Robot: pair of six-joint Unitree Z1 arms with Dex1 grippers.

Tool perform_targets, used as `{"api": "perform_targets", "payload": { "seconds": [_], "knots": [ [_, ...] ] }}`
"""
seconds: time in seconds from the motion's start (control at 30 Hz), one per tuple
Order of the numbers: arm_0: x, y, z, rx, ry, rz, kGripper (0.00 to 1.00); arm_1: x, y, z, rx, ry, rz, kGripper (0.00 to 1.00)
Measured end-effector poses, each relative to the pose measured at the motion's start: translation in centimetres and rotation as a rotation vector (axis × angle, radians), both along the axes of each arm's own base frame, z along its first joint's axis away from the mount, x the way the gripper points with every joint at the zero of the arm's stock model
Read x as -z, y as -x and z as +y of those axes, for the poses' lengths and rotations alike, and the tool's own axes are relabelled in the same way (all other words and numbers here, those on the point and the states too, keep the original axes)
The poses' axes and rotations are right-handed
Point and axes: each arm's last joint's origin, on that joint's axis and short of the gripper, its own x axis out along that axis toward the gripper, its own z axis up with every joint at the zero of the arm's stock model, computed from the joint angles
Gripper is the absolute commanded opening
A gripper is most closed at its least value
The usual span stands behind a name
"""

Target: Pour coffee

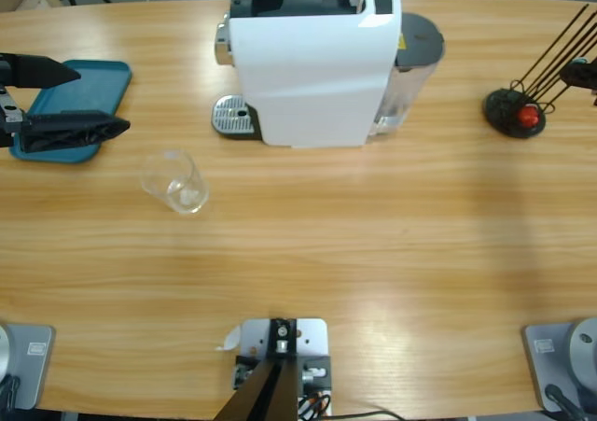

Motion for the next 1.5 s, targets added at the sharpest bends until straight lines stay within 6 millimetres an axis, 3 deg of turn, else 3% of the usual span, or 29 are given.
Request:
{"api": "perform_targets", "payload": {
  "seconds": [0.1,0.17,0.8,1.23,1.5],
  "knots": [
    [0.0,0.0,0.0,-0.001,0.0,0.0,0.991,0.0,0.0,0.0,-0.002,0.003,0.002,0.192],
    [0.0,0.0,0.0,-0.002,-0.001,-0.002,0.991,0.0,0.0,0.0,-0.005,0.007,0.002,0.094],
    [0.0,0.0,0.0,-0.007,-0.002,-0.002,0.991,-0.1,0.1,-0.2,-0.009,0.012,0.004,0.087],
    [0.3,0.0,0.1,-0.008,-0.007,0.004,0.991,-5.2,1.2,-0.3,0.0,0.01,-0.087,0.085],
    [0.3,0.0,0.1,-0.008,-0.007,0.004,0.991,-8.1,3.9,-0.1,-0.004,0.029,-0.123,0.089]
  ]
}}
